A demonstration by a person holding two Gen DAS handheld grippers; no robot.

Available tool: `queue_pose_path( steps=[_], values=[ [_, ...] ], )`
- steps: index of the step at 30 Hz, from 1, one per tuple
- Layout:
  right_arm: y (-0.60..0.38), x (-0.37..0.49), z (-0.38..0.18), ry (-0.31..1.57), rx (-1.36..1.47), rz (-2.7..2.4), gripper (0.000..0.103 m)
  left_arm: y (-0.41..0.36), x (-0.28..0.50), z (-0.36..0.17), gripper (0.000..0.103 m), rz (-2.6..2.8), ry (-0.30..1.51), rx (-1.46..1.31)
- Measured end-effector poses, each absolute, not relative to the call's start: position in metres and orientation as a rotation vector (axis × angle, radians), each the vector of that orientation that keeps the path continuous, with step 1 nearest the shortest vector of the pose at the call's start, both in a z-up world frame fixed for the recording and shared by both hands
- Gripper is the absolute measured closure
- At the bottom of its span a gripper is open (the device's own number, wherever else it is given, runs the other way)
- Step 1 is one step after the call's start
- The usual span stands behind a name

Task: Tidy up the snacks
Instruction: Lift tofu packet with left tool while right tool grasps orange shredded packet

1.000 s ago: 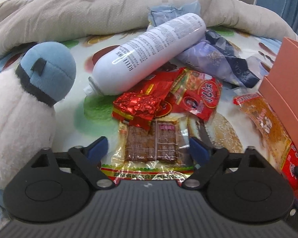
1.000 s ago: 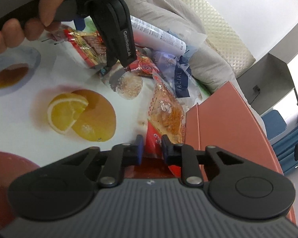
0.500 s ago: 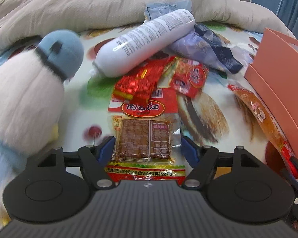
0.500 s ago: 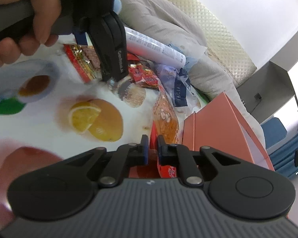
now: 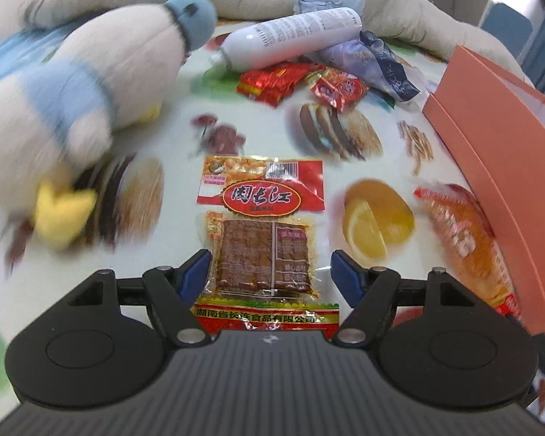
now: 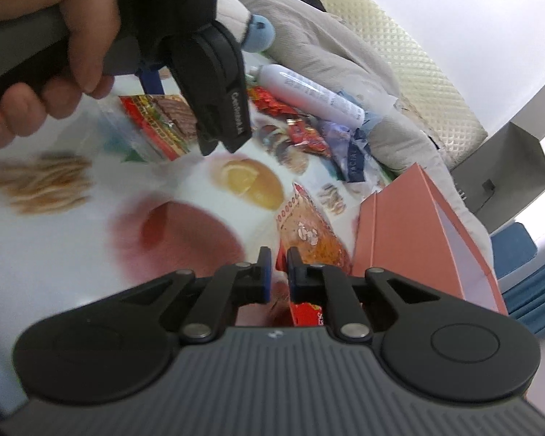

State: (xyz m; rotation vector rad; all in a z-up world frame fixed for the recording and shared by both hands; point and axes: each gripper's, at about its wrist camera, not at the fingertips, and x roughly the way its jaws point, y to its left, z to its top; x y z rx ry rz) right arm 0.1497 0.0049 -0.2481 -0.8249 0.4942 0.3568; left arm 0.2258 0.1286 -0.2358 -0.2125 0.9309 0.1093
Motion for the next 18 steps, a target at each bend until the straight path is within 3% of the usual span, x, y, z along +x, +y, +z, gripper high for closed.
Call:
queue_pose_path(
  steps=[18],
  values=[
    [-0.042,0.058,-0.220,0.614,-0.634,0.510,0.088,0.090,0.110,-0.225,0.027,0.178,0.924,-0.205]
  ],
)
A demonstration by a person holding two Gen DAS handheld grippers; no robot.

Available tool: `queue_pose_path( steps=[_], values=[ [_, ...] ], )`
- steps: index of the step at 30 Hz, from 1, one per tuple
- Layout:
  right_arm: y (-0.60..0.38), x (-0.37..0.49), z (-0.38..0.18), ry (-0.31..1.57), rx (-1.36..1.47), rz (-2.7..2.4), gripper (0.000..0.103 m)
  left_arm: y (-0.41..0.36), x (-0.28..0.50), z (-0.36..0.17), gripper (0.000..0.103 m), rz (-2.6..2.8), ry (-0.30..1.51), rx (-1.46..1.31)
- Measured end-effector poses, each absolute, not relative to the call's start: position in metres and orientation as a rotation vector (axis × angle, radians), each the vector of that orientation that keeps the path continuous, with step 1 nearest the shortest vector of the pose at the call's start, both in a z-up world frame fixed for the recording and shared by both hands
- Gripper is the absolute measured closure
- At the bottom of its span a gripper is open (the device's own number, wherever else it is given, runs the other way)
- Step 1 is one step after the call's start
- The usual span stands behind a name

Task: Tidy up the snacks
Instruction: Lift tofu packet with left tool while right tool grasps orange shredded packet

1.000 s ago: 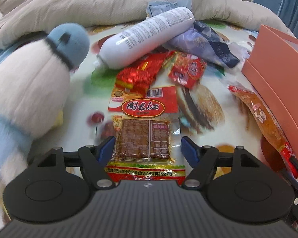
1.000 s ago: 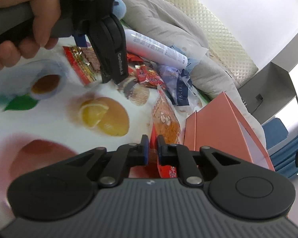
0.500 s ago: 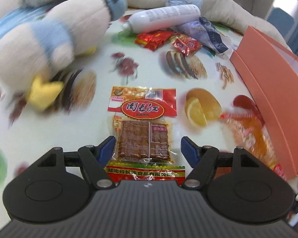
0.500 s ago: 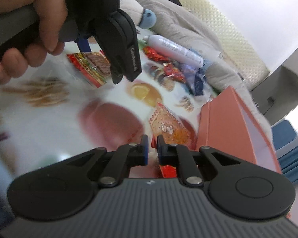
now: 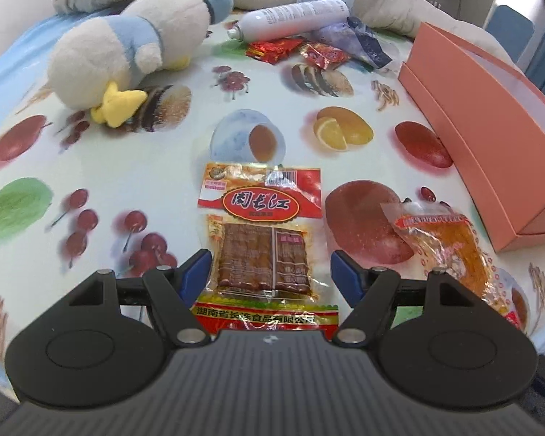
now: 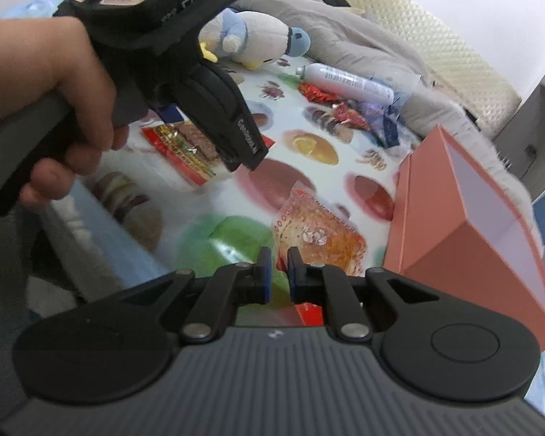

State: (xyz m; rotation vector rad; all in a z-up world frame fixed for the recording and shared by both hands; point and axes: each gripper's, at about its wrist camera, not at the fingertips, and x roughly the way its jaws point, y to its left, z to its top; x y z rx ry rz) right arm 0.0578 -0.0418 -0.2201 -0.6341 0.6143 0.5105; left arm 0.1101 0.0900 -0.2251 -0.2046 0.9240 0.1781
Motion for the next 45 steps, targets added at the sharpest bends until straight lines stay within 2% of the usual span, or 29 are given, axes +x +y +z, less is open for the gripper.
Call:
queue_pose_path(
  steps=[3,7,8,11,16,18,19,22,26,37,45],
  values=[
    [-0.050,0.053,-0.215,0.619,-0.595,0.556,0.085,0.085,0.102,-0.224,0.027,0.204,0.940,-0.210],
    [-0.060,0.050,-0.203,0.622,-0.524,0.644,0.057,0.081,0.095,-0.223,0.027,0.233,0.942,-0.225],
    [-0.061,0.049,-0.200,0.615,-0.510,0.663,0.054,0.078,0.094,-0.225,0.027,0.227,0.950,-0.219],
    [-0.067,0.049,-0.194,0.619,-0.466,0.659,0.053,0.067,0.089,-0.230,0.027,0.225,0.957,-0.151],
    [-0.082,0.063,-0.191,0.661,-0.390,0.642,0.052,0.067,0.089,-0.230,0.026,0.253,0.947,-0.193],
    [-0.087,0.071,-0.192,0.667,-0.384,0.626,0.043,0.066,0.089,-0.230,0.026,0.250,0.942,-0.222],
    [-0.090,0.076,-0.193,0.669,-0.380,0.618,0.033,0.066,0.089,-0.229,0.026,0.257,0.938,-0.227],
    [-0.098,0.093,-0.194,0.695,-0.349,0.602,0.031,0.062,0.091,-0.228,0.026,0.244,0.946,-0.211],
    [-0.105,0.114,-0.201,0.732,-0.289,0.574,0.017,0.064,0.090,-0.227,0.026,0.227,0.949,-0.236],
    [-0.098,0.165,-0.238,0.842,-0.243,0.491,0.016,0.074,0.084,-0.229,0.027,0.213,0.906,-0.291],
    [-0.093,0.174,-0.250,0.831,-0.271,0.508,0.017,0.071,0.080,-0.231,0.027,0.207,0.897,-0.262]
  ],
)
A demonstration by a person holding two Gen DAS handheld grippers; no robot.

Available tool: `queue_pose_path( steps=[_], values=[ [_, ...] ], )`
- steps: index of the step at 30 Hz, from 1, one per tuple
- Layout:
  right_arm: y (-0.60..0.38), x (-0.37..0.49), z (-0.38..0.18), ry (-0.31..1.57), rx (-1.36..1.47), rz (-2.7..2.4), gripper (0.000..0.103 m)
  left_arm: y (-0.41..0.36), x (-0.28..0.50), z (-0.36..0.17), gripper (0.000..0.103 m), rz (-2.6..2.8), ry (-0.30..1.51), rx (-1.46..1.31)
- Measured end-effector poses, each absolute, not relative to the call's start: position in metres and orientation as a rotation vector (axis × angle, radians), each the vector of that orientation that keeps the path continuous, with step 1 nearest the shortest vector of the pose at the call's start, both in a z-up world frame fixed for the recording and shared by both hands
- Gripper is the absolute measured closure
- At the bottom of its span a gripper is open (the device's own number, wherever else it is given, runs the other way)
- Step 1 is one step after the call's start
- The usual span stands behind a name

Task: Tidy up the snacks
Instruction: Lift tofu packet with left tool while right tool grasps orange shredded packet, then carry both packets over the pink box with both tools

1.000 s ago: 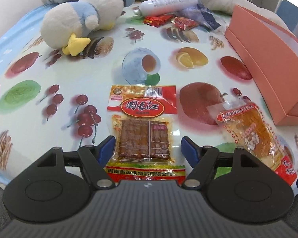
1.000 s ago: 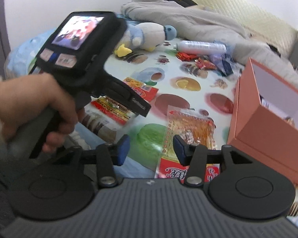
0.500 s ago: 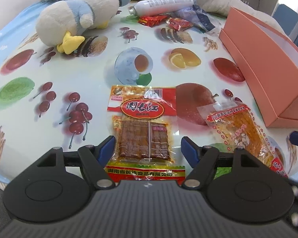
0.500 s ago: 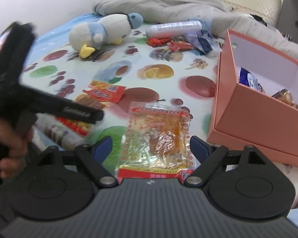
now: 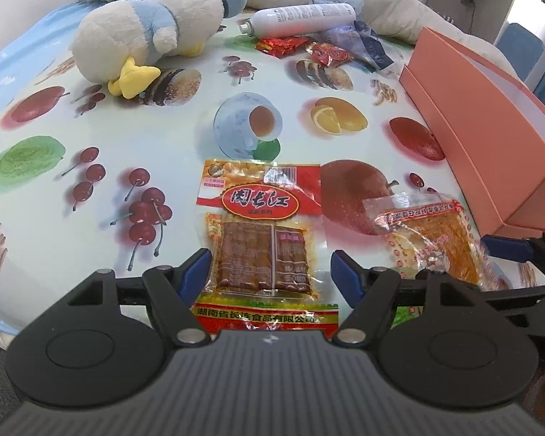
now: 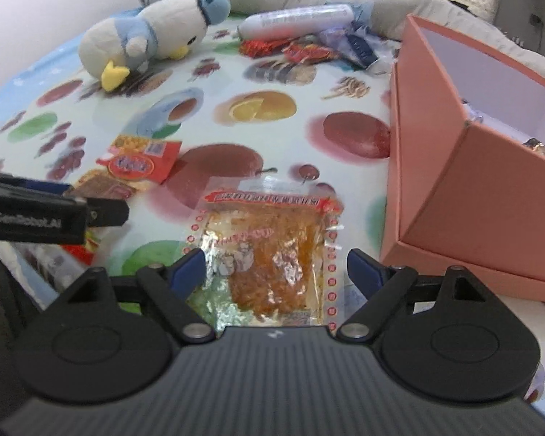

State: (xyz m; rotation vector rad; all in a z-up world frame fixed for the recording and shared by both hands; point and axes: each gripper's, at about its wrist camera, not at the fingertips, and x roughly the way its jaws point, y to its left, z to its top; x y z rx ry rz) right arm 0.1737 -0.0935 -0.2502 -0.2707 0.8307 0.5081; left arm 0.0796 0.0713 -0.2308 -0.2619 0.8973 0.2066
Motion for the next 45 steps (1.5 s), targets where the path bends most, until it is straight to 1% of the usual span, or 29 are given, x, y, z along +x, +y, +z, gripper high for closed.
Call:
queue_pose_path(
  steps=[4,6,11,12,13,14,15,17,19,22,26,45],
  values=[
    [-0.101,0.177,-0.255,0.855,-0.195,0.509,0.017,0.071,0.079,-0.232,0.027,0.206,0.895,-0.258],
    [-0.099,0.173,-0.255,0.846,-0.199,0.508,0.020,0.071,0.079,-0.232,0.027,0.198,0.894,-0.255],
    [-0.089,0.163,-0.250,0.834,-0.233,0.501,0.047,0.071,0.080,-0.232,0.027,0.175,0.903,-0.231],
    [-0.088,0.162,-0.250,0.830,-0.237,0.498,0.049,0.071,0.081,-0.232,0.027,0.173,0.905,-0.225],
    [-0.087,0.160,-0.249,0.824,-0.236,0.492,0.055,0.071,0.081,-0.232,0.027,0.171,0.906,-0.222],
    [-0.088,0.160,-0.250,0.821,-0.233,0.493,0.058,0.071,0.081,-0.232,0.027,0.169,0.906,-0.221],
    [-0.088,0.159,-0.250,0.819,-0.232,0.494,0.059,0.071,0.081,-0.233,0.027,0.168,0.905,-0.221],
    [-0.086,0.157,-0.249,0.813,-0.231,0.499,0.067,0.071,0.081,-0.233,0.027,0.167,0.904,-0.216],
    [-0.086,0.157,-0.247,0.810,-0.220,0.502,0.070,0.070,0.081,-0.233,0.027,0.166,0.902,-0.212],
    [-0.090,0.157,-0.243,0.813,-0.186,0.501,0.073,0.071,0.080,-0.232,0.027,0.169,0.899,-0.223],
    [-0.093,0.155,-0.238,0.808,-0.168,0.485,0.074,0.074,0.080,-0.225,0.029,0.157,0.895,-0.266],
    [-0.115,0.160,-0.190,0.761,-0.076,0.464,0.074,0.054,0.102,-0.178,0.030,0.103,0.844,-0.200]
  ],
)
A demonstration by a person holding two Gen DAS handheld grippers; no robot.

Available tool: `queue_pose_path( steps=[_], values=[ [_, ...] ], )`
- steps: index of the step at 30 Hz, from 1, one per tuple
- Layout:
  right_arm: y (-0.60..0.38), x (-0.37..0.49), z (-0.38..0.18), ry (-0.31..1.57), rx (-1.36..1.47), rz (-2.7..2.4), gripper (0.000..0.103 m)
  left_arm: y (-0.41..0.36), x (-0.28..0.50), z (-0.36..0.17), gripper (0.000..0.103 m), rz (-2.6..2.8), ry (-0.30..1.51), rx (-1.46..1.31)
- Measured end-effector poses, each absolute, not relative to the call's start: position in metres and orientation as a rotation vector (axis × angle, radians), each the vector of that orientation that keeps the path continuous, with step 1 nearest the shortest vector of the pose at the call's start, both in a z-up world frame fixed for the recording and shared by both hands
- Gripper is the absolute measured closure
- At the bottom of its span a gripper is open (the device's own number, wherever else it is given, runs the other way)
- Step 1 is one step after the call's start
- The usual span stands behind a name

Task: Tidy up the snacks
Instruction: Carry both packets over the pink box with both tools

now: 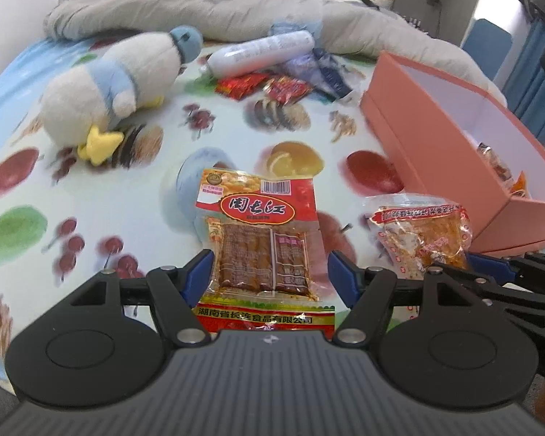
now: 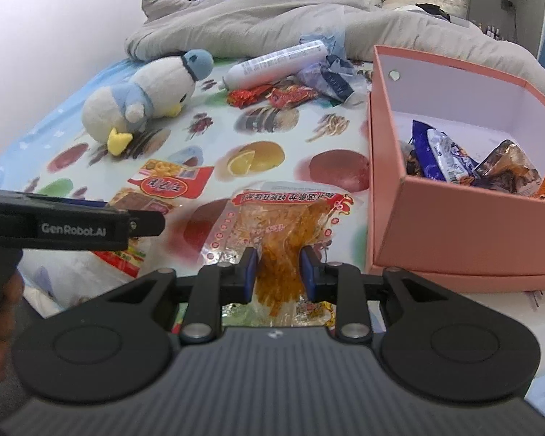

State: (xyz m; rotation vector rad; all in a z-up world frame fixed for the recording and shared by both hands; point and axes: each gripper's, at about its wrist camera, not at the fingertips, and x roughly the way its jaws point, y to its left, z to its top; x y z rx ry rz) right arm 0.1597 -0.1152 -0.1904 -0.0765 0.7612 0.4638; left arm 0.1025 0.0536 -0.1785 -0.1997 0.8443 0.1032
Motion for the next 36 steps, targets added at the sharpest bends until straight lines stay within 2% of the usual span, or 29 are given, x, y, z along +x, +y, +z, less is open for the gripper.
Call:
queue_pose_path(
  steps=[13,26,31,36],
  values=[
    [-0.146,0.168,-0.112,0.616,-0.029,0.465,0.074,0.043,0.130,-0.092,0.030,0.021,0.688,-0.222],
    [-0.201,0.213,-0.038,0.421,-0.024,0.345,0.074,-0.018,0.197,0.005,0.029,-0.143,0.509,-0.136],
    [-0.227,0.236,-0.034,0.402,-0.016,0.274,0.074,-0.056,0.233,0.013,0.029,-0.232,0.517,-0.118],
    [-0.254,0.269,-0.064,0.486,-0.023,0.185,0.073,-0.096,0.285,-0.017,0.029,-0.318,0.627,-0.101]
  ],
)
